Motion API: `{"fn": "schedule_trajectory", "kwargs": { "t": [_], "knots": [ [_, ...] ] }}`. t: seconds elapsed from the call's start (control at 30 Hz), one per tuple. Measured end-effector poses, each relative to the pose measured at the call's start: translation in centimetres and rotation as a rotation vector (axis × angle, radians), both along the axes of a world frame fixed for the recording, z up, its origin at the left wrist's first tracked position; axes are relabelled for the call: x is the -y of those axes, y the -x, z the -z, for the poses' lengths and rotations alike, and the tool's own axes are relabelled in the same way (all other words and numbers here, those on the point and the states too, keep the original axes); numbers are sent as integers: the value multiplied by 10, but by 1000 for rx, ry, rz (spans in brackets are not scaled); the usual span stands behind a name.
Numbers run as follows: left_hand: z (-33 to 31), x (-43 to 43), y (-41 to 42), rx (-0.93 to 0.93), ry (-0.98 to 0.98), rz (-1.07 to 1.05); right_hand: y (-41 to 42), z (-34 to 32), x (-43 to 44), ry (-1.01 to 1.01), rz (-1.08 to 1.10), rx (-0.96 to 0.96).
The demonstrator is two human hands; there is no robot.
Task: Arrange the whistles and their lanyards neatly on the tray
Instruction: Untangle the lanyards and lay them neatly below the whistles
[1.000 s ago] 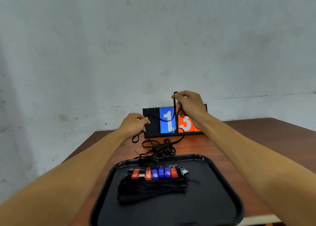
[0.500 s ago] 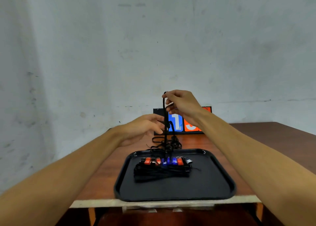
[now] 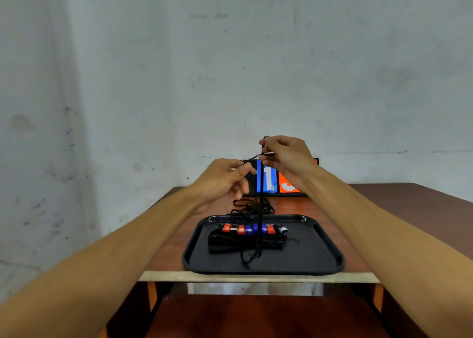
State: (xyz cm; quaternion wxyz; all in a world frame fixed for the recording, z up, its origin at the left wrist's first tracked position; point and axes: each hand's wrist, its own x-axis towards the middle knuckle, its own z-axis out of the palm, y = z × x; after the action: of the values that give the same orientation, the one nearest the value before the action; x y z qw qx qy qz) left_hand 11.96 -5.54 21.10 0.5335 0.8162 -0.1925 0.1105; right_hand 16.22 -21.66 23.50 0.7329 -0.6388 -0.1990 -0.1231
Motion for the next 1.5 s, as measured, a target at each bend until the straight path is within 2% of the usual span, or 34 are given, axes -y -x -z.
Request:
{"fn": "schedule_trajectory", "kwargs": {
  "t": [0.1,0.13,0.2,0.3,0.33,0.4,0.47,0.53,0.6,0.7,0.77,0.87,1.0,1.07,1.13,1.23,1.3,1.4,1.5],
  "knots": [
    [-3,-9,9,103,-265,-135,-3,18,10,92,28,-86],
    [-5,-10,12,131,-296,-166,-2,24,14,171,16,-133],
    [-8,-11,17,184,-348,-207,1,34,16,453,11,-195],
    [-8,-12,18,244,-400,-234,8,45,13,961,185,-36],
    [-8,-14,17,242,-369,-219,9,48,11,1044,267,69],
    [-10,-19,17,237,-331,-180,12,51,5,1004,333,222],
    [-13,-24,17,265,-346,-170,18,54,-9,825,287,257],
    [-10,-29,15,305,-352,-183,24,63,-31,652,205,203],
    [-1,-32,10,319,-318,-212,28,74,-50,467,22,75],
    [14,-38,5,300,-141,-287,35,88,-69,236,-323,-121],
    [24,-42,0,279,21,-331,34,98,-74,182,-398,-132],
    [34,-49,-9,119,441,-259,32,109,-75,170,-399,-125],
    [41,-50,-14,-148,1129,103,27,124,-67,262,-309,-176],
    [47,-49,-19,-206,1219,95,24,133,-61,327,-264,-183],
    [58,-49,-28,-188,1015,-88,21,138,-50,443,-184,-144],
    [78,-56,-45,-28,407,-410,15,138,-29,764,63,74],
    [88,-64,-52,91,113,-523,14,136,-16,928,174,202],
    [98,-73,-55,149,-144,-592,8,137,5,1033,233,222],
    [99,-70,-54,183,-238,-561,3,139,20,1064,254,213]
  ]
}}
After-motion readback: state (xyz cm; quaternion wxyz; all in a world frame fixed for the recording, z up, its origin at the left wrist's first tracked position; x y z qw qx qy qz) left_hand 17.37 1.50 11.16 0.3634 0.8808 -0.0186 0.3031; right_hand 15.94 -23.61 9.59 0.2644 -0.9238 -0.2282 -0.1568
